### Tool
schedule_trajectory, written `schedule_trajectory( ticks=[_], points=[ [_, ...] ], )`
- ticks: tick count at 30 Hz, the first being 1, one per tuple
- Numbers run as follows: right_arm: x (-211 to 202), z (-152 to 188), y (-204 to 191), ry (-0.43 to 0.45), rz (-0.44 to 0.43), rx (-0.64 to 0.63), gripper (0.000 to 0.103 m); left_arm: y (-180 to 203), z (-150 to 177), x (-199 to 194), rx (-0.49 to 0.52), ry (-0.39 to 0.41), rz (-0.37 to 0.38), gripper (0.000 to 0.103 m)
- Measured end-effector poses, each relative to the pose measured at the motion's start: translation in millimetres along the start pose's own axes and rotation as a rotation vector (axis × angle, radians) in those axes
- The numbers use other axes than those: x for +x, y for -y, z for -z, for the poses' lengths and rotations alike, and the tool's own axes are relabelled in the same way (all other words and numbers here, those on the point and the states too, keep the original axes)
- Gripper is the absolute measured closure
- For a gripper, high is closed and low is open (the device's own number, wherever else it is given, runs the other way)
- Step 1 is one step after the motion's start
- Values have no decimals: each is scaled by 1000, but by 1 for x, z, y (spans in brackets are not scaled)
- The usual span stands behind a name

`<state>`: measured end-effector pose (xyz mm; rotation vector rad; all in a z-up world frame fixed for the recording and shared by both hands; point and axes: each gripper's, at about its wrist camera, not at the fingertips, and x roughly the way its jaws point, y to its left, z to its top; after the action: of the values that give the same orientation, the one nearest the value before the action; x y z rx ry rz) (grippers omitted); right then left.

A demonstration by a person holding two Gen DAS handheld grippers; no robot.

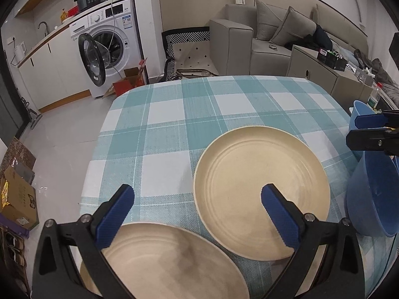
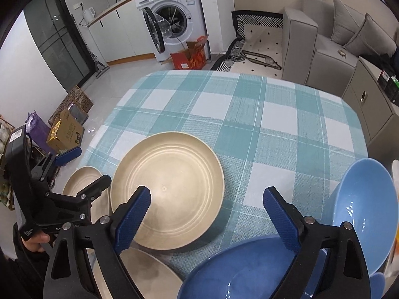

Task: Organize plates and bowls

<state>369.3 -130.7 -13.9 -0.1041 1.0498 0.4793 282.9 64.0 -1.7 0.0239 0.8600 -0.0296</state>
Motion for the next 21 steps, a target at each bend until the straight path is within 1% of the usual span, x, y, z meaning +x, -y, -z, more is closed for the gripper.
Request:
schedule_trajectory(
  ticks=[2, 4, 7, 9, 13, 15, 17, 18, 21],
  points=[
    [10, 0, 1, -25, 0, 2, 9, 1, 1, 5, 6, -15, 4, 2],
    [17, -1, 2, -45, 1, 4, 9, 2, 1, 9, 6, -28, 6, 7],
    [27, -1, 3, -76, -11, 9, 10, 3, 1, 16, 3, -53, 18, 10],
    [32, -1, 4, -93, -17, 14, 14, 3, 1, 21, 2, -67, 26, 13],
    [42, -3, 2, -125, -20, 6, 17, 4, 1, 27, 0, -88, 34, 13],
    [45, -4, 2, -136, -19, 10, 20, 5, 2, 29, 4, -95, 36, 14],
    [50, -4, 1, -151, -21, 12, 22, 6, 2, 31, 9, -102, 38, 19],
    [52, -4, 0, -160, -21, 12, 23, 6, 1, 32, 8, -107, 41, 26],
    [58, -5, -1, -187, -33, 15, 26, 5, 3, 37, 0, -135, 52, 31]
  ],
)
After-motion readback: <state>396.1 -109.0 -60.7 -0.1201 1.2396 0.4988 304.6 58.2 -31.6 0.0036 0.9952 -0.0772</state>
